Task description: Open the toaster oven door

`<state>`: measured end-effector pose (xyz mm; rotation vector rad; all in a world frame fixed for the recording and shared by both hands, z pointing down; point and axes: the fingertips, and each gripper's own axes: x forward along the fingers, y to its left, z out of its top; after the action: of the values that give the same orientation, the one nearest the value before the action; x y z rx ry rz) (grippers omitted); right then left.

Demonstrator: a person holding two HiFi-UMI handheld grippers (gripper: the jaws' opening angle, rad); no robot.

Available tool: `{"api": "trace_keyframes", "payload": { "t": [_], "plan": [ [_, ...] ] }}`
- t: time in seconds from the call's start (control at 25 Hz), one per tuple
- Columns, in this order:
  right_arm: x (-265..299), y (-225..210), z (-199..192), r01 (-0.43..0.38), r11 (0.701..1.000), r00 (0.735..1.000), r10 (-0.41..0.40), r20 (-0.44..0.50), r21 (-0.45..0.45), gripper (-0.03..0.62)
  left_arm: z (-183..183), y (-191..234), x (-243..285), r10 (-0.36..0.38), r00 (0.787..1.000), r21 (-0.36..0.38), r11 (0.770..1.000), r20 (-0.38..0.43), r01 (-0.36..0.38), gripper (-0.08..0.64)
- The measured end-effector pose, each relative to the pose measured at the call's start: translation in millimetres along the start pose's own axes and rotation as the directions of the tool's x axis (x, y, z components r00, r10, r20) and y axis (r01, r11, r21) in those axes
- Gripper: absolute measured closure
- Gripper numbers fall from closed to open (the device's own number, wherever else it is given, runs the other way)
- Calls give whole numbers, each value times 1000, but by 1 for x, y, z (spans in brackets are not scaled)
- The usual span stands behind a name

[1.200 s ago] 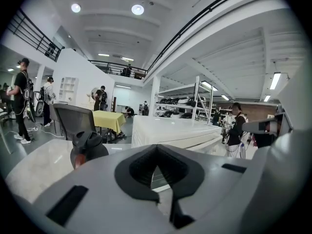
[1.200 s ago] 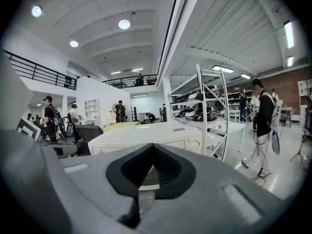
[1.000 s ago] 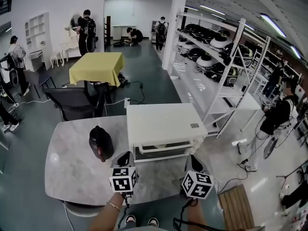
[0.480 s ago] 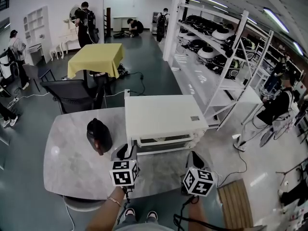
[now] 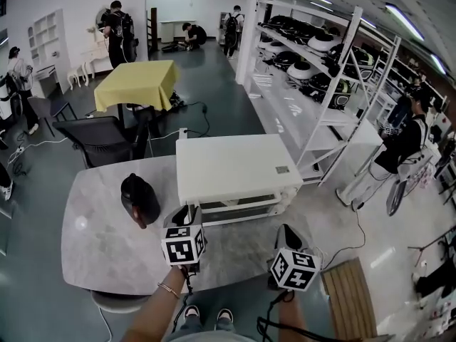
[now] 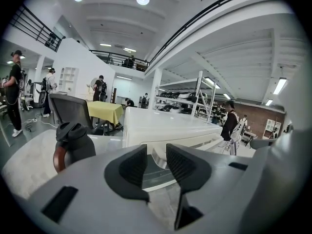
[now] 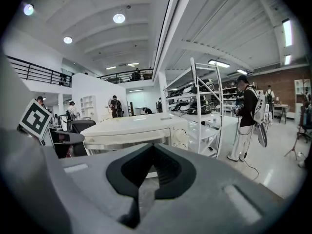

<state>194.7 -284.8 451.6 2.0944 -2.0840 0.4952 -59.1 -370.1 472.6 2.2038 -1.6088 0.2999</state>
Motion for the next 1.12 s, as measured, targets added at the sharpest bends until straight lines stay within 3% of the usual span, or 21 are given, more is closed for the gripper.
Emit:
{"api": "trace_keyframes", "payload": {
  "t": [0.52, 1.12],
  "plan": [
    [-3, -36, -21, 40, 998, 998, -39, -40, 50, 588, 6, -5, 21, 47, 999, -3, 999, -16, -47, 440],
    [11, -46, -24, 15, 997, 999, -12, -43, 72, 588, 2, -5, 27, 79, 996, -40, 996, -52, -81, 451]
  ]
}}
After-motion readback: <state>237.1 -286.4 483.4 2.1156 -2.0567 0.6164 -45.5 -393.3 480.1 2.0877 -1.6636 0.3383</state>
